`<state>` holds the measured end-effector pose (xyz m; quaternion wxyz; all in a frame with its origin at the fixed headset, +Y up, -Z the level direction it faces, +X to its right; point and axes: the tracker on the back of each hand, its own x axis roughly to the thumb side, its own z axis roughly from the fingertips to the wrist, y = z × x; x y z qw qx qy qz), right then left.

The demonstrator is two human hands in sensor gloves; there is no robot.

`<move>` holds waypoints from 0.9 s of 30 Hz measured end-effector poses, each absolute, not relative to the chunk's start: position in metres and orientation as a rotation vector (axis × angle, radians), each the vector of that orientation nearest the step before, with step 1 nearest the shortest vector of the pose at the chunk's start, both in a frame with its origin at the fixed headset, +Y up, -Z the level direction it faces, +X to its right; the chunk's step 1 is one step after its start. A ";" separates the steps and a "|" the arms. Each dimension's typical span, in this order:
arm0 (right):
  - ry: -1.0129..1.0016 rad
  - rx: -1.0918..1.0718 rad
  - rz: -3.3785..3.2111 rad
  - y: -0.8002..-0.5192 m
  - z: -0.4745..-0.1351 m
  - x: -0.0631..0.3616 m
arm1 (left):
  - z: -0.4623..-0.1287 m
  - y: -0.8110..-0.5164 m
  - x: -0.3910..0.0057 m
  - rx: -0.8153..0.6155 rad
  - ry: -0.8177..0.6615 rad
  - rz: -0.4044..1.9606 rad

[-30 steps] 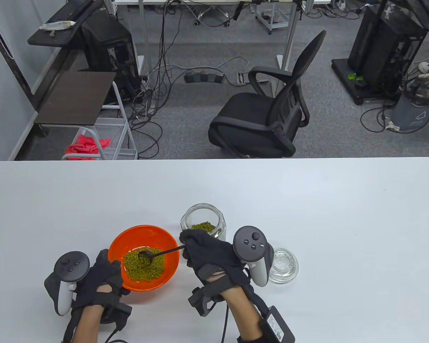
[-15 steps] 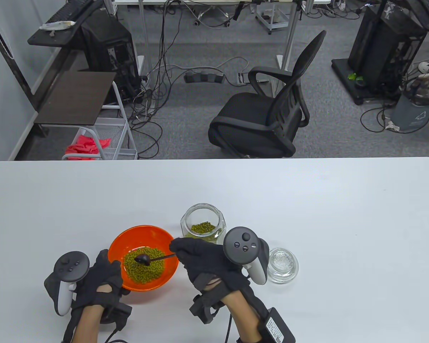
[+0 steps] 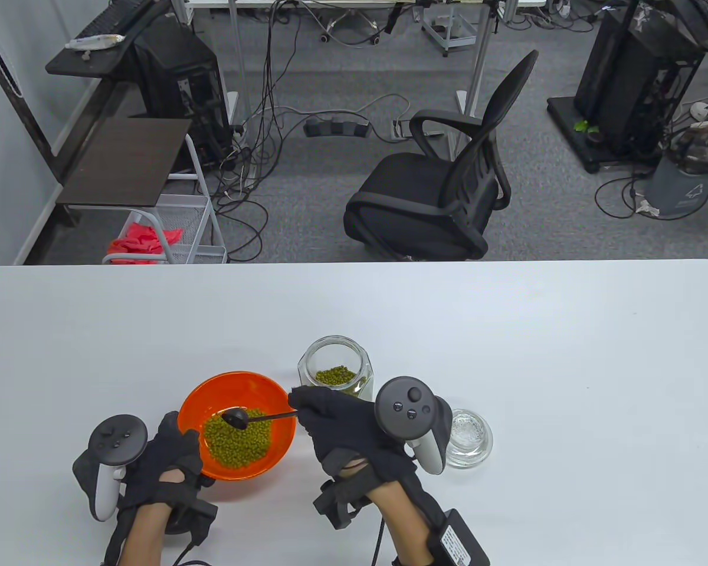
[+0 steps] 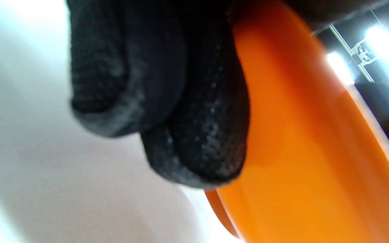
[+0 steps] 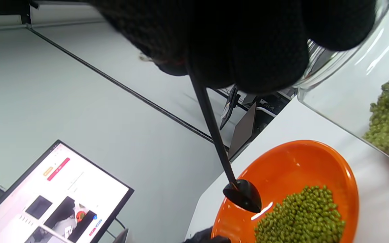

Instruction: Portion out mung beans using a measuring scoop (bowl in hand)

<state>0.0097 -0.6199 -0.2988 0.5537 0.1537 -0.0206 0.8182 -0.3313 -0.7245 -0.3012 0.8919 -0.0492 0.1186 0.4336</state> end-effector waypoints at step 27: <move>-0.388 0.036 1.679 -0.616 -0.296 0.075 | -0.301 -0.724 -0.331 -0.102 0.246 0.900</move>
